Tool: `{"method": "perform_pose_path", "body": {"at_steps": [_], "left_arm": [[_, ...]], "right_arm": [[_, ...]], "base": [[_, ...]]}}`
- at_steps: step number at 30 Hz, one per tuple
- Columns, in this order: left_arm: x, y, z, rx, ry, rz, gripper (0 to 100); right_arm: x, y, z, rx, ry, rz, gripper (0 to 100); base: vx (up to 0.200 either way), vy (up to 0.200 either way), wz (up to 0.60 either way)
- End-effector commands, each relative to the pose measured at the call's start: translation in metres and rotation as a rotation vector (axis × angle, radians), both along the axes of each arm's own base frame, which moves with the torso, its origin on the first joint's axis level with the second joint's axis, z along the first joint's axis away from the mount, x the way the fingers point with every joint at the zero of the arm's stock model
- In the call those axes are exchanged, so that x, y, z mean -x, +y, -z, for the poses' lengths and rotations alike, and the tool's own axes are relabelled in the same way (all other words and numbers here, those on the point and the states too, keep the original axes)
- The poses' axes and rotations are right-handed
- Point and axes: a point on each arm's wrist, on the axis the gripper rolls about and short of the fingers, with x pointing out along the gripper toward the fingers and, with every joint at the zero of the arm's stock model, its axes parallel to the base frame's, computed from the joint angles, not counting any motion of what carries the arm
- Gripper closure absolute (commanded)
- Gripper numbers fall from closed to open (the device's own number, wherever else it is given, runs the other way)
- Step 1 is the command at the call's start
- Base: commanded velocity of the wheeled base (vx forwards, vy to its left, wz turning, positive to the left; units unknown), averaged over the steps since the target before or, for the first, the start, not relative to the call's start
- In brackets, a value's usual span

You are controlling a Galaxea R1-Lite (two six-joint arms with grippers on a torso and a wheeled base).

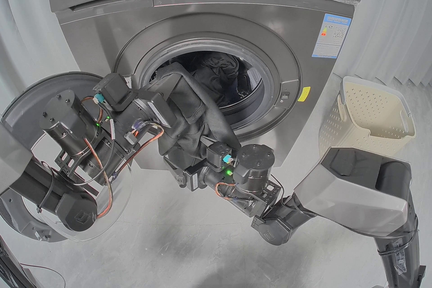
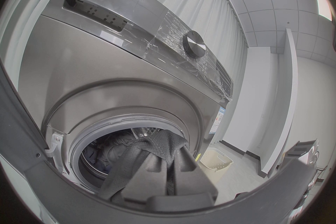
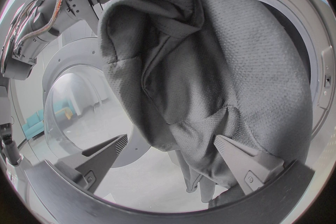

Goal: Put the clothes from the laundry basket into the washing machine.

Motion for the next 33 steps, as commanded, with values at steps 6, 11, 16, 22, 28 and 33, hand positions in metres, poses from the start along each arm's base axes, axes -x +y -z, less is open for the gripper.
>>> {"method": "perform_pose_path", "body": {"at_steps": [6, 11, 16, 22, 28, 33], "left_arm": [[0.000, 0.000, 0.000, 0.001, -0.001, 0.000, 100], [0.000, 0.000, -0.002, 0.003, -0.004, 0.000, 100], [0.000, 0.001, -0.002, 0.004, -0.005, -0.003, 100], [-0.002, 0.001, -0.001, 0.002, -0.003, -0.008, 100], [-0.003, 0.002, 0.000, 0.002, -0.003, -0.011, 100], [-0.005, 0.002, 0.003, -0.002, 0.006, -0.014, 100]], "right_arm": [[-0.032, -0.006, 0.019, 0.004, -0.004, 0.059, 0], [-0.038, -0.001, 0.018, -0.011, -0.019, 0.064, 0], [-0.040, 0.001, 0.019, -0.016, -0.023, 0.065, 100], [-0.031, -0.003, 0.005, -0.022, -0.028, 0.061, 100], [-0.011, -0.018, -0.017, -0.020, -0.025, 0.053, 100], [0.017, -0.043, -0.036, 0.008, 0.003, 0.045, 100]], "base": [[0.000, 0.000, 0.00], [0.000, 0.000, 0.00], [0.000, 0.000, 0.00], [0.000, 0.000, 0.00], [0.000, 0.000, 0.00], [0.000, 0.000, 0.00]]}}
